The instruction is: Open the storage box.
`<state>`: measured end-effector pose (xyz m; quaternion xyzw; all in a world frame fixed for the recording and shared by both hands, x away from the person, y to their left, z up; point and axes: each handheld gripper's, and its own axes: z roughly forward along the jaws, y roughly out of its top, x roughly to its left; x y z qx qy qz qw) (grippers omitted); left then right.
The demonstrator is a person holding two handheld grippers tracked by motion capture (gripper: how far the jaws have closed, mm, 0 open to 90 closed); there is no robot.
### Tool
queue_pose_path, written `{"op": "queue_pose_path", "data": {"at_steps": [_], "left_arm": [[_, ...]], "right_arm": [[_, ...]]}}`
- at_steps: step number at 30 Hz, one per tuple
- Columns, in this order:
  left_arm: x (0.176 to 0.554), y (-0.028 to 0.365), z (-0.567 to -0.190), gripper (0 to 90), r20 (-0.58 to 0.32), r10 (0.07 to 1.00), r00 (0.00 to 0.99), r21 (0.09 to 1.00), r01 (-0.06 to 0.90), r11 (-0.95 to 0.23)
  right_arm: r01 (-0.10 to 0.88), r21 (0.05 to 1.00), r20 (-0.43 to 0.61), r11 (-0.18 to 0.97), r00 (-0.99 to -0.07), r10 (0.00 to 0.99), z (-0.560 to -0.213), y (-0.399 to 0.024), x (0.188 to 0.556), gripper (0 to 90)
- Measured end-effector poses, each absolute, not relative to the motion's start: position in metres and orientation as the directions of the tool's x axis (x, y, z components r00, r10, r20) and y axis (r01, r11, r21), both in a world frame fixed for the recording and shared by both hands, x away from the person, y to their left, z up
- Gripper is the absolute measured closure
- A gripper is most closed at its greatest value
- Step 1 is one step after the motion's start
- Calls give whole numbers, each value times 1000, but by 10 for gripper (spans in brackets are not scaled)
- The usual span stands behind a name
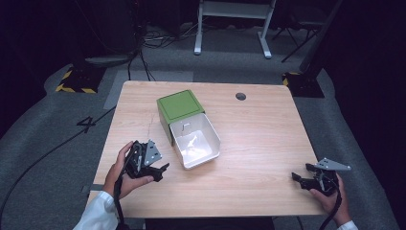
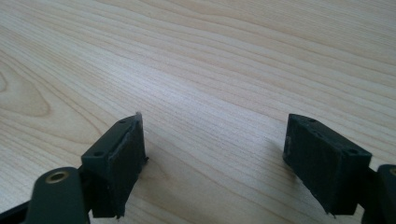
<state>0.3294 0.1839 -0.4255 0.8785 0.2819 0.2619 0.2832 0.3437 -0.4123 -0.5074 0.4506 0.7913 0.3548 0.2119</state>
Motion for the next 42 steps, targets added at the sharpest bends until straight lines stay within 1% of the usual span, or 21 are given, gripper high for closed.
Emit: {"op": "queue_pose_path", "data": {"at_steps": [6,9,11,22,28,30,31,35,42], "left_arm": [[335,203,-450,165,277,671,688,615,410,-674],[340,214,-463,166,246,696,675,608,452,-653],[342,221,-471,167,214,718,663,614,480,-626],[338,248,-493,165,133,778,615,635,550,-543],[335,264,-502,163,40,814,579,665,593,-454],[333,268,-505,163,-11,821,571,682,605,-412],[332,270,-507,157,-11,818,575,696,592,-407],[327,273,-508,156,-15,833,553,697,603,-388],[327,276,-507,153,-10,824,566,696,596,-401]], "right_arm": [[563,752,-16,342,-504,863,-507,-412,344,209],[562,752,-17,343,-504,864,-507,-412,344,208],[563,752,-18,343,-503,864,-507,-412,344,209],[562,753,-19,344,-504,864,-507,-412,344,209],[559,753,-23,348,-506,862,-507,-412,343,209],[561,752,-20,346,-506,862,-507,-412,343,210],[561,752,-19,346,-506,862,-507,-412,343,209],[561,752,-17,346,-507,862,-507,-412,344,209],[557,753,-22,349,-509,860,-507,-412,343,209]]}}
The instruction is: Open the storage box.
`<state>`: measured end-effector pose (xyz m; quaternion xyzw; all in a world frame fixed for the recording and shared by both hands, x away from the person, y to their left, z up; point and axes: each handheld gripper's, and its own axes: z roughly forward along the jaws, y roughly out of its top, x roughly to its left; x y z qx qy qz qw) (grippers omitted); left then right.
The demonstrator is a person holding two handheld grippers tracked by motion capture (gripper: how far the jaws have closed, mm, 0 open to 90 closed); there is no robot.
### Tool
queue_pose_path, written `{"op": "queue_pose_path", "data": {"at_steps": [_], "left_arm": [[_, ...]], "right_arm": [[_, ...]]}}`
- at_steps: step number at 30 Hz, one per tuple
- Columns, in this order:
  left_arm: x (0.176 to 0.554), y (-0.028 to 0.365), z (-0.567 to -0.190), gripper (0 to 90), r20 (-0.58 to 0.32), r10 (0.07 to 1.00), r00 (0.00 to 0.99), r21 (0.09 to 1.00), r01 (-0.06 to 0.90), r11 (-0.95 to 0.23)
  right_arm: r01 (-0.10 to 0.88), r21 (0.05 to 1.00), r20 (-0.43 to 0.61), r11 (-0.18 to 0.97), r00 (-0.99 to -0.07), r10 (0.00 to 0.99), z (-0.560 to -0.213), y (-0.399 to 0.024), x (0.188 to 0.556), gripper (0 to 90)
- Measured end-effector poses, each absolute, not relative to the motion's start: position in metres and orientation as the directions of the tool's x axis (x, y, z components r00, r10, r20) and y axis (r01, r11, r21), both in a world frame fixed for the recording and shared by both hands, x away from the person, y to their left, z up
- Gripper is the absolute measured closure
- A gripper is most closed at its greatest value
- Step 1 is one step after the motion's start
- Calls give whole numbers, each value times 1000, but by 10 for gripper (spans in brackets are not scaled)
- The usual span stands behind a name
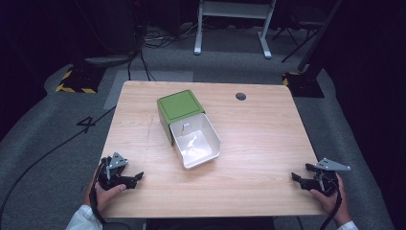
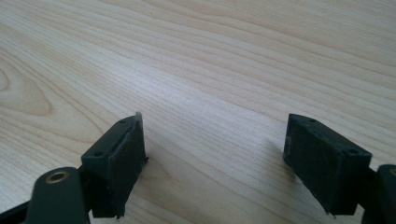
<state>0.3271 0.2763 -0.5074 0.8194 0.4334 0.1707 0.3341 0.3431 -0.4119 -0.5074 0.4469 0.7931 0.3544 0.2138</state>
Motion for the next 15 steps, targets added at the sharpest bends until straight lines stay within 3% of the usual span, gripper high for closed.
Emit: {"op": "queue_pose_path", "data": {"at_steps": [15], "left_arm": [[329,277,-507,151,-10,826,563,694,599,-399]], "right_arm": [[561,752,-18,347,-507,861,-507,-412,343,207]]}}
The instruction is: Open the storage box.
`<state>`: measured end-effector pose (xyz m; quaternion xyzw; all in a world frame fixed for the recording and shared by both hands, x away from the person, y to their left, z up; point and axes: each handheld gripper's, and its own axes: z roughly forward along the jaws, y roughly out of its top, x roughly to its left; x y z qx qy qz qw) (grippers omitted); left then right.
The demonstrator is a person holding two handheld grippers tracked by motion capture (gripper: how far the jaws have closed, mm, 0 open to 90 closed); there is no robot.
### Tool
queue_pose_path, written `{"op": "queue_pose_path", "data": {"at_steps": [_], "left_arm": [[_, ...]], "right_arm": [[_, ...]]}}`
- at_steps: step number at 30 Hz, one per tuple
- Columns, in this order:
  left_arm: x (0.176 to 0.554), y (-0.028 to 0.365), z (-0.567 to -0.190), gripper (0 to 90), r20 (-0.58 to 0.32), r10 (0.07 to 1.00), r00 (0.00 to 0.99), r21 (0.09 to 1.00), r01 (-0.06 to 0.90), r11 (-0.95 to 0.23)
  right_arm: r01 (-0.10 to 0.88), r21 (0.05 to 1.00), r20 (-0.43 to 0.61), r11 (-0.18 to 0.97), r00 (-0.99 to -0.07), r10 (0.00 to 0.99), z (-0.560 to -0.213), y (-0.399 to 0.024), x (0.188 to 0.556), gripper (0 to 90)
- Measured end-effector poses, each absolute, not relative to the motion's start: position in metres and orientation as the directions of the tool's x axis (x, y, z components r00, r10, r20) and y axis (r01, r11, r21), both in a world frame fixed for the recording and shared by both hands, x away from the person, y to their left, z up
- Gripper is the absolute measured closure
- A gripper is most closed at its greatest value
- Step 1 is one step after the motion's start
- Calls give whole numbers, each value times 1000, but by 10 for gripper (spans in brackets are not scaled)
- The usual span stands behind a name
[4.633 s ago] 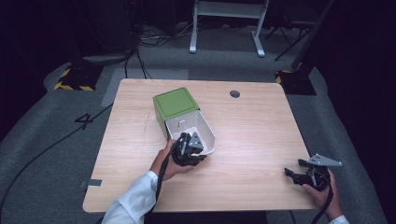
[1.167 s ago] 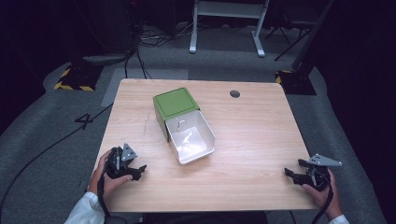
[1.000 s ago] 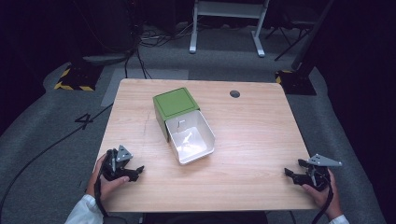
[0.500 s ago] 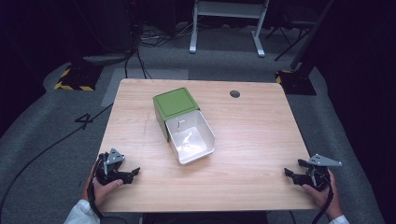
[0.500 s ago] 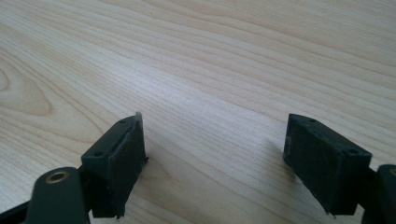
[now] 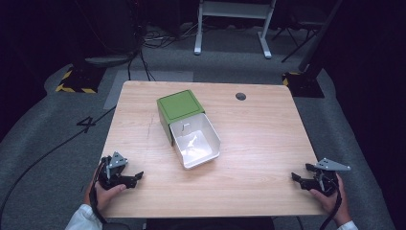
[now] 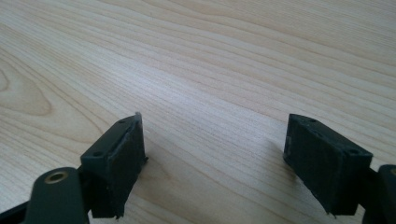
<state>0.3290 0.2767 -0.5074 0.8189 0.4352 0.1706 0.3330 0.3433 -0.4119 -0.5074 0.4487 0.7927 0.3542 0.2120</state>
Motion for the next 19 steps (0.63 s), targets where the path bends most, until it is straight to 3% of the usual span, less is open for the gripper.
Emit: {"op": "queue_pose_path", "data": {"at_steps": [19], "left_arm": [[330,277,-508,151,-11,837,547,696,605,-386]], "right_arm": [[561,752,-17,346,-508,861,-507,-412,343,207]]}}
